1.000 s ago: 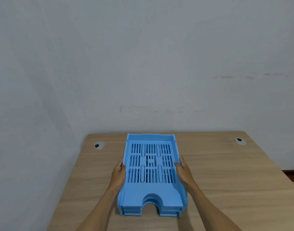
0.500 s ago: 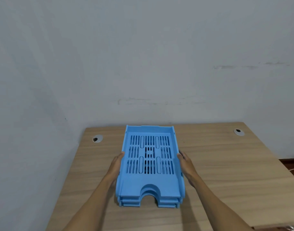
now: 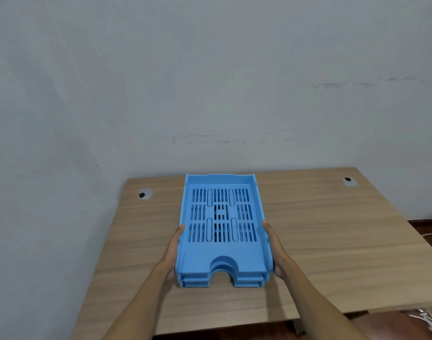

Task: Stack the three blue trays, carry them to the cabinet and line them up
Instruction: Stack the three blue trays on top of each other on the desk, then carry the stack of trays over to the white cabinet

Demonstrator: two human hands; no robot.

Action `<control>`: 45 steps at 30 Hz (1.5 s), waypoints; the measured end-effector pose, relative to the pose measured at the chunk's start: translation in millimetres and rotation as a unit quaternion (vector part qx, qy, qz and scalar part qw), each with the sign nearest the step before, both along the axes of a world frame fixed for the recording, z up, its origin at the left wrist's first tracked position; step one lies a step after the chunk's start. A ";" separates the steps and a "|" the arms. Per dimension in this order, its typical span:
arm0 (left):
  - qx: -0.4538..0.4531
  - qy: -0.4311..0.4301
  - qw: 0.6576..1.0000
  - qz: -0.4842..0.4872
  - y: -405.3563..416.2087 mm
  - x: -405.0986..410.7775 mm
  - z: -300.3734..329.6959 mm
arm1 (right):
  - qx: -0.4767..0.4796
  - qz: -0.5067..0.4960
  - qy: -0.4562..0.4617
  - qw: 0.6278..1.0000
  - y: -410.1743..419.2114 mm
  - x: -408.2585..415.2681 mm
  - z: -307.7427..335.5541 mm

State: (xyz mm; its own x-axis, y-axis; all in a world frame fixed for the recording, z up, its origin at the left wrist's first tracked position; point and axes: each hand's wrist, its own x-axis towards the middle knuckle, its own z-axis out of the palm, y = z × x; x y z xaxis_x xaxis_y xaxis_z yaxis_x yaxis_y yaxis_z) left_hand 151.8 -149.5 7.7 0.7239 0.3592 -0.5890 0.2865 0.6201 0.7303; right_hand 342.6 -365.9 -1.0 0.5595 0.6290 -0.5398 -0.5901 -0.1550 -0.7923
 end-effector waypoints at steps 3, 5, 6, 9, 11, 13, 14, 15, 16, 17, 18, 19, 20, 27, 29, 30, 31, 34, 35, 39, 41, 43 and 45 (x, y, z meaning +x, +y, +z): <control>-0.025 -0.014 1.000 0.004 -6.3 -2.5 -3.5 | 0.019 -0.003 0.016 1.000 -4.2 -5.2 -0.8; -0.037 -0.026 0.999 0.004 -8.3 -6.3 -3.6 | 0.026 0.000 0.019 0.999 -7.0 -7.9 -0.9; -0.036 -0.028 0.999 0.001 -8.4 -8.3 -4.0 | 0.027 0.002 0.022 0.999 -8.6 -9.0 -1.5; -0.041 -0.027 0.999 -0.003 -12.1 -12.7 -4.6 | 0.027 0.004 0.026 0.999 -12.4 -11.8 -4.9; -0.057 -0.035 0.998 0.003 -15.9 -12.7 -4.6 | 0.019 -0.002 0.016 1.000 -12.9 -13.2 -7.3; -0.065 -0.044 0.997 0.008 -19.2 -12.5 -4.2 | 0.006 -0.017 0.005 1.000 -12.6 -14.4 -10.0; -0.068 -0.049 0.996 0.012 -20.8 -12.5 -2.9 | -0.003 -0.025 -0.002 1.000 -12.7 -14.4 -9.9; -0.070 -0.055 0.996 0.014 -21.5 -12.5 -0.8 | -0.009 -0.032 -0.009 0.999 -12.9 -14.1 -8.7; -0.071 -0.058 0.996 0.014 -21.9 -12.5 1.9 | -0.009 -0.035 -0.013 0.999 -13.0 -14.1 -6.2; -0.070 -0.060 0.996 0.013 -22.0 -12.4 4.7 | -0.005 -0.035 -0.016 0.999 -12.7 -14.0 -2.8; -0.066 -0.059 0.996 0.012 -21.9 -12.2 7.4 | -0.001 -0.033 -0.021 0.999 -12.3 -13.9 1.5; -0.059 -0.059 0.996 0.011 -21.3 -12.3 10.4 | -0.003 -0.030 -0.026 0.999 -11.6 -13.8 6.3; -0.055 -0.062 0.997 0.011 -20.8 -12.4 13.9 | -0.003 -0.026 -0.031 0.999 -11.2 -13.9 11.5; -0.016 -0.078 0.996 0.032 -15.3 -7.4 55.4 | 0.024 0.004 -0.053 0.998 -5.2 -6.5 59.0; 0.004 -0.089 0.995 0.038 -15.1 -4.9 71.8 | 0.034 0.012 -0.062 0.997 -2.4 -2.9 73.2; 0.012 -0.096 0.995 0.040 -15.7 -4.3 80.3 | 0.039 0.017 -0.068 0.997 -1.3 -0.9 80.7; 0.023 -0.101 0.994 0.042 -16.3 -4.0 88.1 | 0.042 0.022 -0.075 0.996 -0.4 1.6 88.6; 0.064 -0.112 0.990 0.056 -22.5 -4.4 108.9 | 0.056 0.030 -0.102 0.993 0.0 11.6 111.0; 0.074 -0.115 0.988 0.067 -28.0 -5.2 115.6 | 0.060 0.034 -0.110 0.992 -1.3 16.1 118.2; 0.097 -0.124 0.982 0.106 -49.9 -8.0 135.2 | 0.077 0.066 -0.129 0.986 -8.8 28.4 143.2; 0.096 -0.137 0.979 0.118 -66.3 -7.7 145.4 | 0.089 0.079 -0.135 0.984 -18.4 33.3 150.8; 0.102 -0.145 0.975 0.132 -87.6 -7.2 154.5 | 0.102 0.096 -0.125 0.982 -31.0 37.9 156.1; 0.115 -0.146 0.971 0.148 -112.0 -9.0 159.7 | 0.112 0.126 -0.105 0.980 -43.6 41.4 160.4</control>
